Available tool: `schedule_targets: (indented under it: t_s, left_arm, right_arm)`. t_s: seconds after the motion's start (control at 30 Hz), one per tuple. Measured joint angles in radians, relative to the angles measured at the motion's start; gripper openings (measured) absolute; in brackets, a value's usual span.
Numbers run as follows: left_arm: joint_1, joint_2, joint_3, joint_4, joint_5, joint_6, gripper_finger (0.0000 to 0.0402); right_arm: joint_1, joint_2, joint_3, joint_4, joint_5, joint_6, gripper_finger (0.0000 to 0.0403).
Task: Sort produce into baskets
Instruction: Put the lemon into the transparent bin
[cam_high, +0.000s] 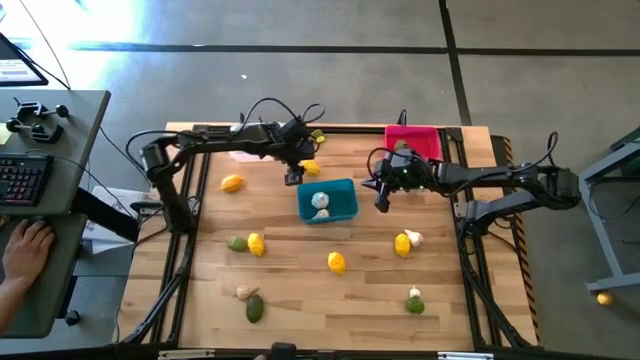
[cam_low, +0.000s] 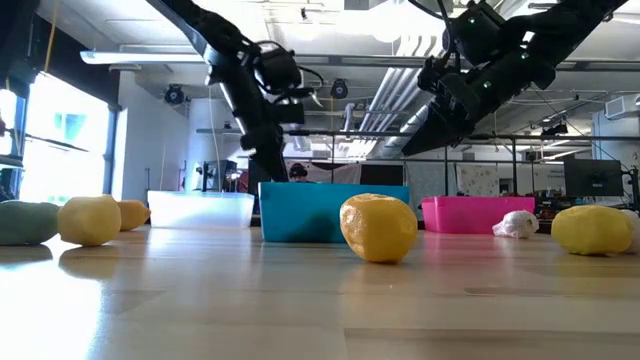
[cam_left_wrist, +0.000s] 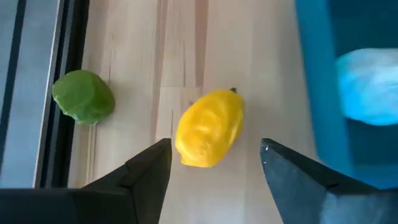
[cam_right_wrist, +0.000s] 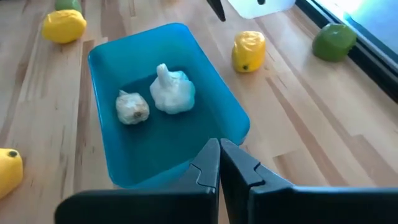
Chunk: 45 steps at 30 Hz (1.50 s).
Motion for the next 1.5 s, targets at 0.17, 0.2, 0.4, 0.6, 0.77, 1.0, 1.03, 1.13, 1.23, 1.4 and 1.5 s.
schedule_targets:
  t_s: [0.17, 0.2, 0.4, 0.6, 0.77, 1.0, 1.03, 1.13, 1.23, 1.4, 1.5]
  left_arm:
    - [0.01, 0.061, 0.017, -0.01, -0.028, 0.087, 0.0251]
    - [0.013, 0.07, 0.018, -0.007, -0.028, 0.099, 0.0251]
    - [0.035, 0.097, 0.018, 0.019, -0.027, 0.112, 0.0251]
    - [0.042, 0.1, 0.018, 0.054, 0.045, 0.148, 0.0251]
    - [0.042, 0.134, 0.015, 0.079, 0.083, 0.163, 0.0251]
    - [0.045, 0.189, 0.014, 0.082, 0.051, 0.165, 0.0248]
    - [0.042, 0.19, 0.014, 0.084, 0.045, 0.168, 0.0245]
    - [0.036, 0.189, 0.015, 0.095, 0.015, 0.177, 0.0223]
    - [0.036, 0.178, 0.015, 0.093, 0.005, 0.188, 0.0184]
    - [0.041, 0.125, 0.015, 0.087, 0.014, 0.189, 0.0112]
    - [0.051, 0.065, 0.015, 0.089, 0.03, 0.14, 0.0108]
  right_arm:
    - [0.0, 0.0, 0.0, -0.001, -0.001, -0.003, 0.0]
    - [0.001, 0.0, 0.0, 0.0, -0.001, -0.002, 0.0]
    - [0.001, 0.0, 0.0, 0.002, -0.001, 0.001, 0.0]
    - [0.001, 0.0, 0.0, 0.006, -0.001, 0.0, 0.0]
    - [0.001, 0.0, 0.0, 0.008, -0.001, -0.017, 0.0]
    - [0.0, 0.0, 0.0, 0.008, -0.001, -0.024, 0.0]
    - [0.0, 0.0, 0.0, 0.008, -0.001, -0.025, 0.0]
    - [0.0, 0.0, 0.0, 0.008, 0.005, -0.025, 0.0]
    - [0.0, 0.0, 0.0, 0.008, 0.01, -0.023, 0.0]
    - [0.0, 0.0, 0.0, 0.008, 0.021, -0.024, 0.0]
    - [0.0, 0.0, 0.0, 0.008, 0.026, -0.012, 0.0]
